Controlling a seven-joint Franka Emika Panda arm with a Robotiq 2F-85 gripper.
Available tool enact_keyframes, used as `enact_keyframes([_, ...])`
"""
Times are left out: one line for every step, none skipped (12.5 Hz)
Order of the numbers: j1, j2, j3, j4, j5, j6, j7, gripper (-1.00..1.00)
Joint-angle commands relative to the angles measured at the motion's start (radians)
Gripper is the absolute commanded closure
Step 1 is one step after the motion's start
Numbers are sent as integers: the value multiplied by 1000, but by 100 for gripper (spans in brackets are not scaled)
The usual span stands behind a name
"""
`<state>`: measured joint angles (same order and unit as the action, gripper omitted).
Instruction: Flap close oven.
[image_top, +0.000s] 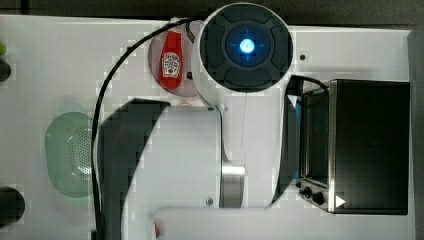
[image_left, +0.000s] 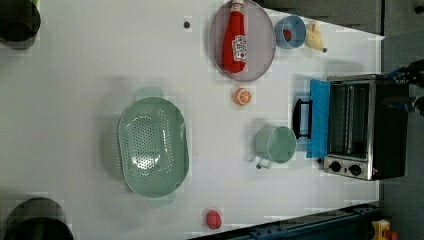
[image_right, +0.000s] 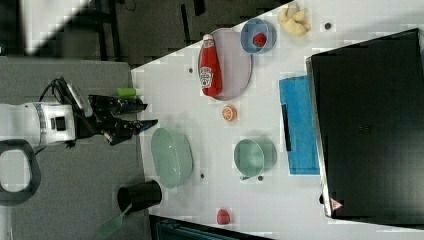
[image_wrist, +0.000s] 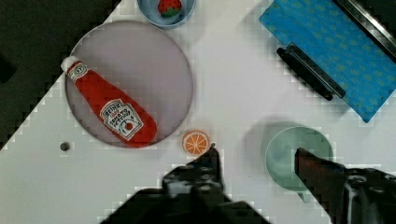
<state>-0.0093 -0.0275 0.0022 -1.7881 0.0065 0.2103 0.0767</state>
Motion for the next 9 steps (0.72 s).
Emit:
enact_keyframes([-9,-266,-48,-199,8,-131,-48,-59])
enact_keyframes([-8,-264,-47,-200,8,-129,-48,-81])
enact_keyframes([-8,-255,-46,-201,7,-126,-48,-99])
enact_keyframes([-8,-238,-46,-202,6,-124,-48,-100])
enact_keyframes([-7,-210,-45,-202,6,-116,-48,-100])
enact_keyframes([-6,-176,-44,-202,6,-103,-49,-100])
enact_keyframes([-6,-137,-43,-202,6,-85,-53,-100])
enact_keyframes([-5,-96,-39,-202,6,-59,-71,-100])
enact_keyframes([-4,-53,-36,-202,5,-23,-106,-100])
